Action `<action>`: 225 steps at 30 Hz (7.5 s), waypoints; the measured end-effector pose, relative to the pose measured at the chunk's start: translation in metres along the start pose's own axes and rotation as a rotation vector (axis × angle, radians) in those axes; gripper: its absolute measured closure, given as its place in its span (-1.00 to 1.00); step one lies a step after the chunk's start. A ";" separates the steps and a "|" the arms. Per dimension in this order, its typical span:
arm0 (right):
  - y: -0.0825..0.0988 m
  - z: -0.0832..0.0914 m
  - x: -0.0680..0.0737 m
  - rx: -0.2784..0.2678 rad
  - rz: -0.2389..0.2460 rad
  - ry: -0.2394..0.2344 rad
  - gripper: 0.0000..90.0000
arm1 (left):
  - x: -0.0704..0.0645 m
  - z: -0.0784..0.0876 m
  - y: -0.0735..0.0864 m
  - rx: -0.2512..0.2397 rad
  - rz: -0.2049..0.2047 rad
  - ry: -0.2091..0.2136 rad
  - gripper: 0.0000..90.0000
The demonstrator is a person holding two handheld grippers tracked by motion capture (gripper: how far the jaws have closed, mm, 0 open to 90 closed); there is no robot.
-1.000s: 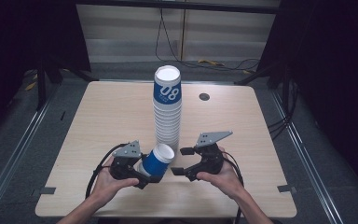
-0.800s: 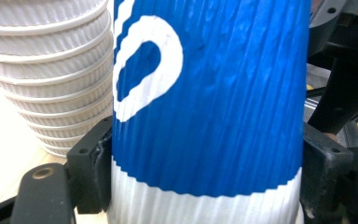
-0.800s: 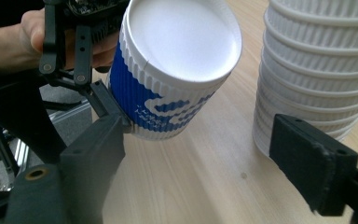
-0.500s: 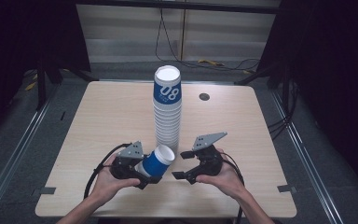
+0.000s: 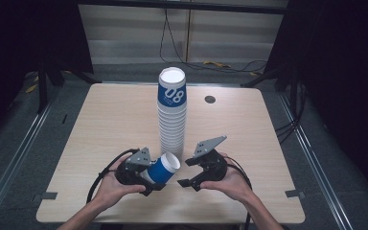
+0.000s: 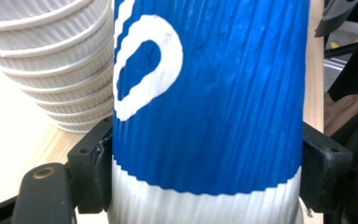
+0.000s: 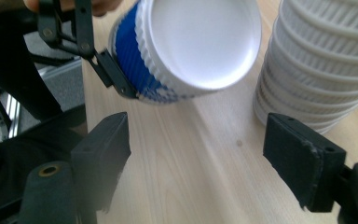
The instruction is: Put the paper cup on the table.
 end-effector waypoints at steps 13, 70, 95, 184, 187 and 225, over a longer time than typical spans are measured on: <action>0.007 -0.002 0.001 0.065 0.044 0.009 -0.53 | -0.006 -0.007 -0.004 0.075 -0.087 0.016 -0.52; 0.005 -0.021 0.015 0.233 0.207 -0.054 -0.36 | -0.026 -0.031 -0.012 0.249 -0.283 0.114 -0.56; 0.011 -0.011 0.005 0.212 0.158 -0.016 -0.36 | -0.008 -0.004 -0.020 0.009 -0.148 0.120 -0.61; 0.021 0.005 -0.004 -0.408 0.014 -0.194 -0.36 | -0.002 0.013 -0.026 -0.374 0.062 0.084 -0.79; 0.021 0.004 -0.003 -0.399 0.024 -0.193 -0.36 | -0.003 0.010 -0.026 -0.367 0.039 0.072 -0.83; 0.024 -0.010 0.003 -0.288 0.039 -0.201 -0.42 | -0.007 0.011 -0.032 -0.356 -0.023 0.162 -0.59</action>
Point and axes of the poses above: each handheld gripper's, and its own axes: z roughly backward along the jaws, y roughly out of its underside, x roughly to its left, the point moved 6 cm from there along -z, roughly forward along the jaws, and after that the axes turned 6 degrees about -z, right-handed, at the moved point
